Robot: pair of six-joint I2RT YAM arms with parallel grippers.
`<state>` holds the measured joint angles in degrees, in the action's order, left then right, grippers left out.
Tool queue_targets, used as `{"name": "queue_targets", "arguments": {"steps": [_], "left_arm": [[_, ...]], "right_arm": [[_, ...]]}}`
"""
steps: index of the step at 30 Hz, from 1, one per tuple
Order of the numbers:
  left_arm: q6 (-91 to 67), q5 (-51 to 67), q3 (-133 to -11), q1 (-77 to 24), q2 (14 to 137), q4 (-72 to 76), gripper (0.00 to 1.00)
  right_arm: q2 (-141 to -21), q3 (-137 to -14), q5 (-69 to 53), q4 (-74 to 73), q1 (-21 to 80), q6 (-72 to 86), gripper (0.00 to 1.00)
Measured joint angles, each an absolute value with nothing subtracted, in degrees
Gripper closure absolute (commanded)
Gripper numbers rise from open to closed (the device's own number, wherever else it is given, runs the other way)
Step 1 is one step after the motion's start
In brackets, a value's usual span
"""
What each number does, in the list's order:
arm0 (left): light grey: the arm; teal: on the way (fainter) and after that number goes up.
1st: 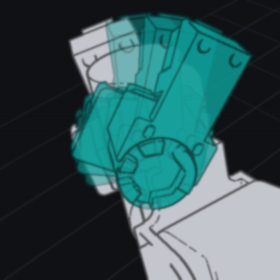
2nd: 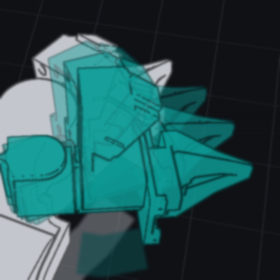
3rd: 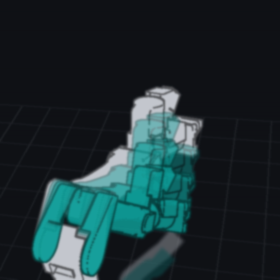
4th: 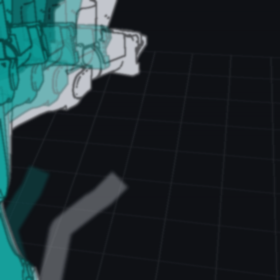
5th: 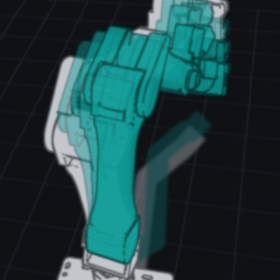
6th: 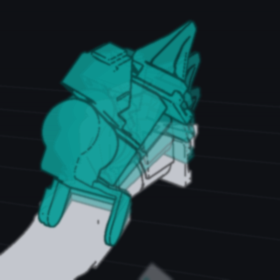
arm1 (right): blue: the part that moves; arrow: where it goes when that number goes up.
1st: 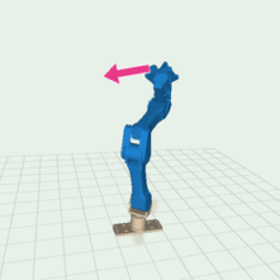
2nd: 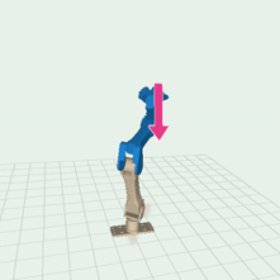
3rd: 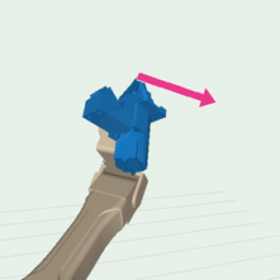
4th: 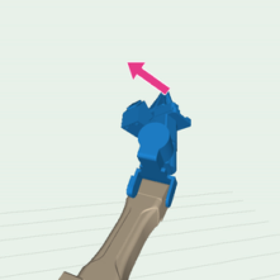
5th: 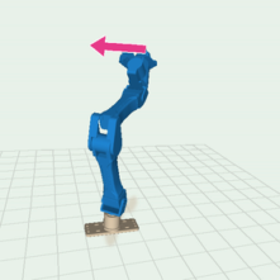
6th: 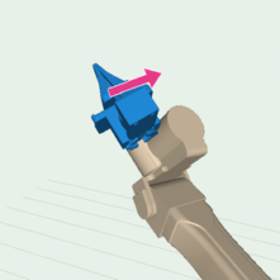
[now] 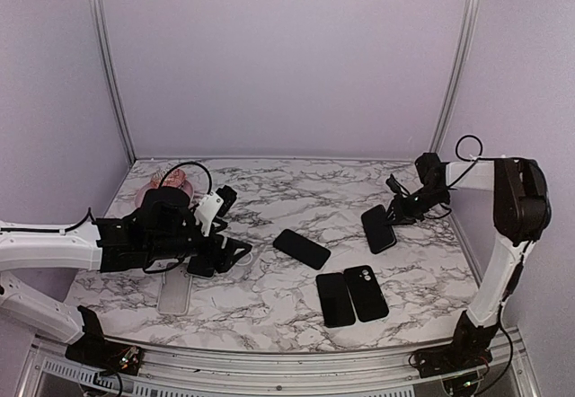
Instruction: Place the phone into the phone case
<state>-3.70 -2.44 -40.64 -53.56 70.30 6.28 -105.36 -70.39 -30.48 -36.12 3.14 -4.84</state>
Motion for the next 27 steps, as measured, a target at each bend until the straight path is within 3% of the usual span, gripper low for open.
{"name": "queue_targets", "arguments": {"steps": [4,7,12,16,17,22,27], "left_arm": [[-3.68,-3.57,-42.02,-53.56,70.3,4.38,0.1],[-3.62,-4.32,-43.11,-53.52,70.32,3.79,0.09],[-3.42,-5.13,-44.23,-53.49,70.48,2.9,0.09],[-3.42,-5.67,-44.27,-53.45,71.02,2.61,0.08],[-3.42,-5.93,-44.27,-53.45,71.4,2.55,0.07],[-3.49,-7.16,-44.29,-53.43,73.19,2.02,0.04],[-3.68,-7.55,-44.29,-53.3,74.54,1.58,0.04]], "right_arm": [[-110.76,-73.69,-28.58,-37.5,2.39,-4.19,0.79],[-111.79,-74.37,-24.91,-37.91,2.28,-4.4,0.72],[-112.25,-75.7,-16.34,-39.13,2.79,-3.84,0.52],[-108.97,-75.55,-2.59,-40.93,7.92,1.72,0.14],[-106.94,-74.61,1.08,-40.95,10.81,3.51,0.11],[-96.55,-72.38,10.79,-41.19,34.74,15.49,0.11],[-99.68,-72.53,11.42,-43.57,53.17,28.58,0.12]]}}
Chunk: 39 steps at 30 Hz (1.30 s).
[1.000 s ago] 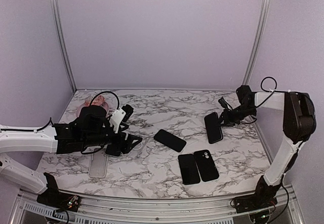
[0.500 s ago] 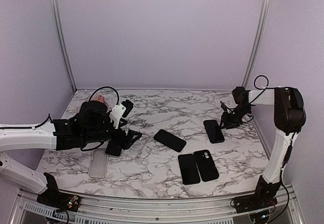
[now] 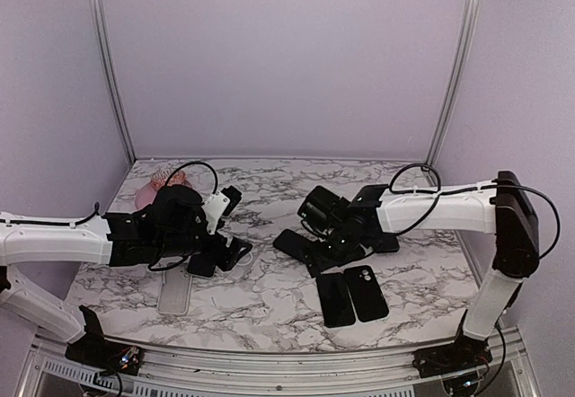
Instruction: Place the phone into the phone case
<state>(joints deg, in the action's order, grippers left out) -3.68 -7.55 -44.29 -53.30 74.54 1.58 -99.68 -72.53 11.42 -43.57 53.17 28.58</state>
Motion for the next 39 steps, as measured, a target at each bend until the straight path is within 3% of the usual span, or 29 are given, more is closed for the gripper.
{"name": "queue_targets", "arguments": {"steps": [6,25,29,35,39], "left_arm": [[-3.9,-7.44,-44.29,-53.23,74.56,1.43,0.04],[-4.14,-5.48,-44.29,-53.19,74.43,1.41,0.04],[-4.14,-5.45,-44.29,-53.19,73.89,1.41,0.04],[-4.14,-5.45,-44.29,-53.19,73.82,1.39,0.04],[-4.29,-5.39,-44.29,-53.19,73.89,1.41,0.07]], "right_arm": [[-105.91,-72.44,9.96,-48.95,60.64,39.31,0.1],[-101.56,-62.85,3.03,-50.3,65.65,53.41,0.07],[-101.82,-62.98,2.9,-50.19,65.21,52.97,0.16],[-102.67,-63.88,2.79,-49.15,64.86,51.33,0.44],[-102.67,-63.94,3.4,-48.73,64.82,49.76,0.53]]}}
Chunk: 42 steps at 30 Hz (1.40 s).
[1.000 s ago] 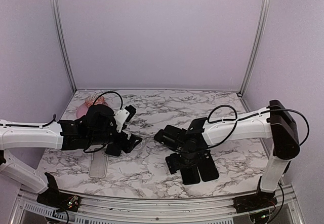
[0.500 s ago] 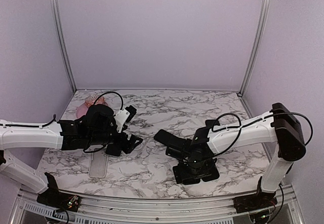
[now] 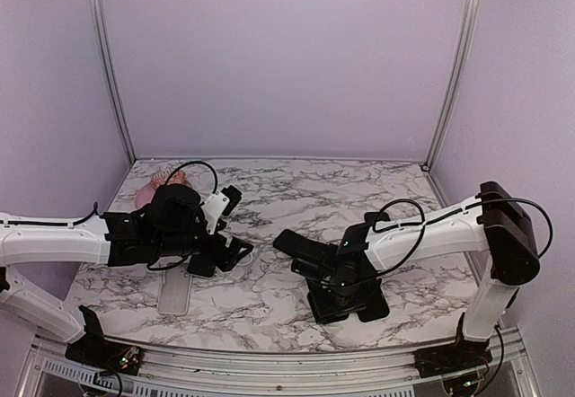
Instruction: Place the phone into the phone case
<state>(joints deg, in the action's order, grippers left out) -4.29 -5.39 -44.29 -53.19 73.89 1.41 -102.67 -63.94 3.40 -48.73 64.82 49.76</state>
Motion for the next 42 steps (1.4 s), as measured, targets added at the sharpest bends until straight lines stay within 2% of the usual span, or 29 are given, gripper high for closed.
{"name": "queue_targets", "arguments": {"steps": [8,14,20,22,26,30,38,42], "left_arm": [[-8.32,-2.42,-45.23,-53.19,78.22,1.93,0.08],[-11.0,2.28,-45.28,-53.08,81.23,6.83,0.05],[-16.58,14.06,-50.72,-51.55,93.93,10.57,0.08],[-18.48,17.45,-53.19,-50.85,98.78,11.33,0.09],[-20.67,20.58,-55.94,-50.5,105.16,11.09,0.15],[-20.88,20.1,-59.77,-50.5,108.51,8.88,0.15],[-20.78,14.61,-59.09,-50.28,105.86,7.05,0.15],[-20.25,12.08,-58.94,-49.87,103.46,6.33,0.14]], "right_arm": [[-100.9,-61.93,5.74,-42.19,64.82,43.79,0.6],[-97.71,-58.39,7.03,-35.05,64.82,38.24,0.62],[-95.96,-53.43,7.16,-28.8,64.82,34.0,0.61],[-96.2,-53.47,7.44,-28.4,64.79,33.1,0.57],[-97.65,-55.07,7.92,-29.12,64.75,32.25,0.22],[-100.77,-59.53,7.46,-33.21,64.2,31.46,0.06],[-109.01,-71.35,4.95,-41.47,61.14,29.41,0.04],[-111.13,-74.39,4.32,-43.09,59.24,28.49,0.12]]}}
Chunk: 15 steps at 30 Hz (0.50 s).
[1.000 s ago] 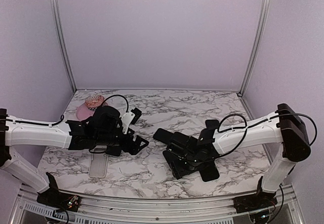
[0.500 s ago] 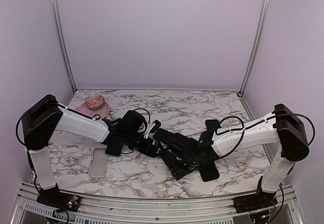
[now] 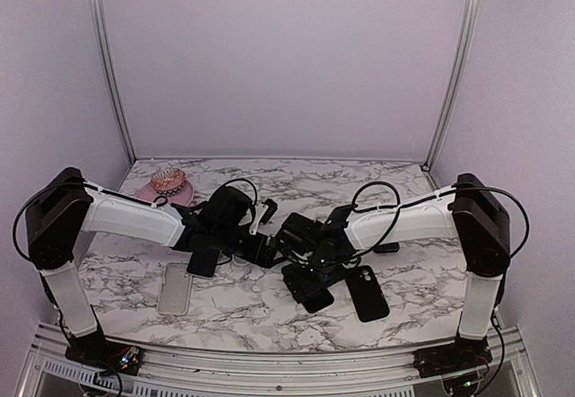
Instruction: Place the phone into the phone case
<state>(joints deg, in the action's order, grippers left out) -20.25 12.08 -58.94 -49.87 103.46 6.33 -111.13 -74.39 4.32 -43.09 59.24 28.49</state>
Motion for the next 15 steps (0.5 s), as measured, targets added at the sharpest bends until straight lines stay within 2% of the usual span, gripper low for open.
{"name": "queue_targets", "arguments": {"steps": [6,9,15], "left_arm": [[-19.51,9.98,-58.94,-49.54,102.26,5.28,0.14],[-18.85,9.65,-58.94,-49.54,101.93,4.36,0.14],[-17.34,9.93,-59.0,-49.54,100.88,2.2,0.14]], "right_arm": [[-111.96,-75.72,3.55,-44.16,58.74,26.55,0.42],[-111.7,-75.48,3.05,-43.72,59.02,24.82,0.51],[-109.47,-72.58,1.91,-41.47,59.66,21.12,0.61]]}}
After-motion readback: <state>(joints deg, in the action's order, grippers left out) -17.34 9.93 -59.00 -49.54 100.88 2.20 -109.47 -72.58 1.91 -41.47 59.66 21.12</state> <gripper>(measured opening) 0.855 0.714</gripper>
